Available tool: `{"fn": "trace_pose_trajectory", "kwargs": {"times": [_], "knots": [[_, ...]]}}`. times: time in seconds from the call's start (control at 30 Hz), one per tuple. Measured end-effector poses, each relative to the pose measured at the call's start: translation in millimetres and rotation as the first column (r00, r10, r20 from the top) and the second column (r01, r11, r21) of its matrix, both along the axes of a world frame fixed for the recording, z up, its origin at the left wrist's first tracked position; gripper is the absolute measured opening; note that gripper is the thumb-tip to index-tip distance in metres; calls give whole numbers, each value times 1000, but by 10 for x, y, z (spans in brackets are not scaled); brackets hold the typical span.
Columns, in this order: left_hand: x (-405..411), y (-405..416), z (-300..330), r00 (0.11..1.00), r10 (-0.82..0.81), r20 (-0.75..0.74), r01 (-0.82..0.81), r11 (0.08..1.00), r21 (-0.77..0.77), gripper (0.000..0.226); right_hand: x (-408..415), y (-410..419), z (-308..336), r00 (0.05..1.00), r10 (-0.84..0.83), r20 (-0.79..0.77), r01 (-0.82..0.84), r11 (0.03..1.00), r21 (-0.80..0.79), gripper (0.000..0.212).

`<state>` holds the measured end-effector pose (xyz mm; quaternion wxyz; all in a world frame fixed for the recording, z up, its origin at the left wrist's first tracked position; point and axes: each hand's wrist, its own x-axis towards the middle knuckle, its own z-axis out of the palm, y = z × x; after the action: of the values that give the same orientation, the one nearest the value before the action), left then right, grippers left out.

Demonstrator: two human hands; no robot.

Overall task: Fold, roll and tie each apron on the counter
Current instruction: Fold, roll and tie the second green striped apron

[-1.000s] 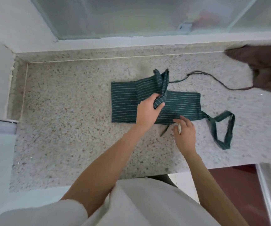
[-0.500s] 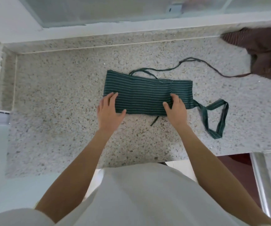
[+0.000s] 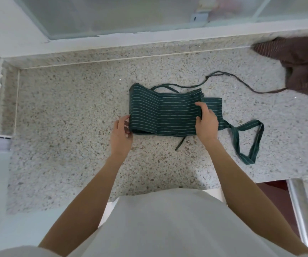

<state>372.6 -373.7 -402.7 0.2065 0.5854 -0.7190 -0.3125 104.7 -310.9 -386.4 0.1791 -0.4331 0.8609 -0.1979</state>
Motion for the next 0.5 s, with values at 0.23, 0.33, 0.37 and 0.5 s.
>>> {"fn": "trace_pose_trajectory", "kwargs": {"times": [0.23,0.33,0.37,0.5], "knots": [[17,-12,-256,928,-318,192,329,944,-25,46,-482,470,-167,984,-142,-108,161,970,184,44],[24,-30,-248,915,-341,216,352,936,-17,46,-516,502,-150,989,-118,-86,131,977,165,38],[36,-38,-239,909,-351,223,365,931,-22,46,-524,497,-139,989,-112,-95,126,979,157,38],[45,-88,-218,880,-406,247,423,906,-15,46,-570,450,-173,977,-61,-206,98,979,177,43]]}}
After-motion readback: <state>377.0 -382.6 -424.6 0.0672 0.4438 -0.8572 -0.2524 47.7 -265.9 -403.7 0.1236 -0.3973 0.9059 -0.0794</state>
